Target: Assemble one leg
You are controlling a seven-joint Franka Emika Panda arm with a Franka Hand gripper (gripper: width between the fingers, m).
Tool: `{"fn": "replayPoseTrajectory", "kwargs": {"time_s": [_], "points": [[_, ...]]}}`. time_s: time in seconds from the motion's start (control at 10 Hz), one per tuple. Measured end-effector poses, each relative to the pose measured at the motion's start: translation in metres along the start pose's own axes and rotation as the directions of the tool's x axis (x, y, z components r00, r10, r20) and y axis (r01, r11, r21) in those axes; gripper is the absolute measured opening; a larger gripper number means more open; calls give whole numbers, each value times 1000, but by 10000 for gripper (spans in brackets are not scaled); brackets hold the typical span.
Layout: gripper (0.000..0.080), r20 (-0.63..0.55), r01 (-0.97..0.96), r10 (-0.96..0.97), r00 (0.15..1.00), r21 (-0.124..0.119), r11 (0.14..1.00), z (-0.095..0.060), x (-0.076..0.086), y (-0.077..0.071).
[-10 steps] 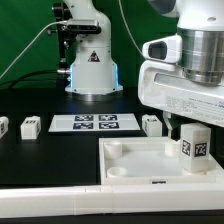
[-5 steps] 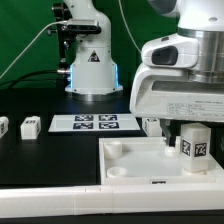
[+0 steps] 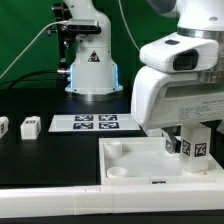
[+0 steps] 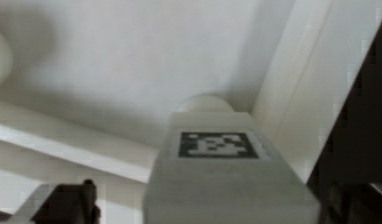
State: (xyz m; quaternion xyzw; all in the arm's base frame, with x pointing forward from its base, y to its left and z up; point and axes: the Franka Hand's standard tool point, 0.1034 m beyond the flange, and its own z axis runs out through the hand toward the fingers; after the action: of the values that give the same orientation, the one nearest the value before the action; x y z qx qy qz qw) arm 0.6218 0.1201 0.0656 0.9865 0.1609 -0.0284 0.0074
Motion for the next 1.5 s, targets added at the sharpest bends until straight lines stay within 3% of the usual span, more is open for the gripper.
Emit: {"fn": "replayPoseTrajectory", "kwargs": {"time_s": [0.1, 0.2, 0.3, 0.4, 0.5, 0.9, 1.1, 1.3, 1.5], "points": [[649, 1, -7, 7, 1000, 1, 1000, 0, 0, 1], [554, 1, -7, 7, 1000, 1, 1000, 0, 0, 1], [554, 1, -7, 7, 1000, 1, 1000, 0, 0, 1], [358, 1, -7, 7, 1000, 1, 1000, 0, 0, 1], [291, 1, -7, 7, 1000, 1, 1000, 0, 0, 1], [291, 1, -60, 60, 998, 1, 998, 0, 0, 1], [292, 2, -317, 317, 948, 4, 948, 0, 0, 0], [293, -13, -530, 530, 848, 9, 848, 1, -2, 0], [293, -14, -747, 747, 665, 8, 665, 1, -2, -3]]}}
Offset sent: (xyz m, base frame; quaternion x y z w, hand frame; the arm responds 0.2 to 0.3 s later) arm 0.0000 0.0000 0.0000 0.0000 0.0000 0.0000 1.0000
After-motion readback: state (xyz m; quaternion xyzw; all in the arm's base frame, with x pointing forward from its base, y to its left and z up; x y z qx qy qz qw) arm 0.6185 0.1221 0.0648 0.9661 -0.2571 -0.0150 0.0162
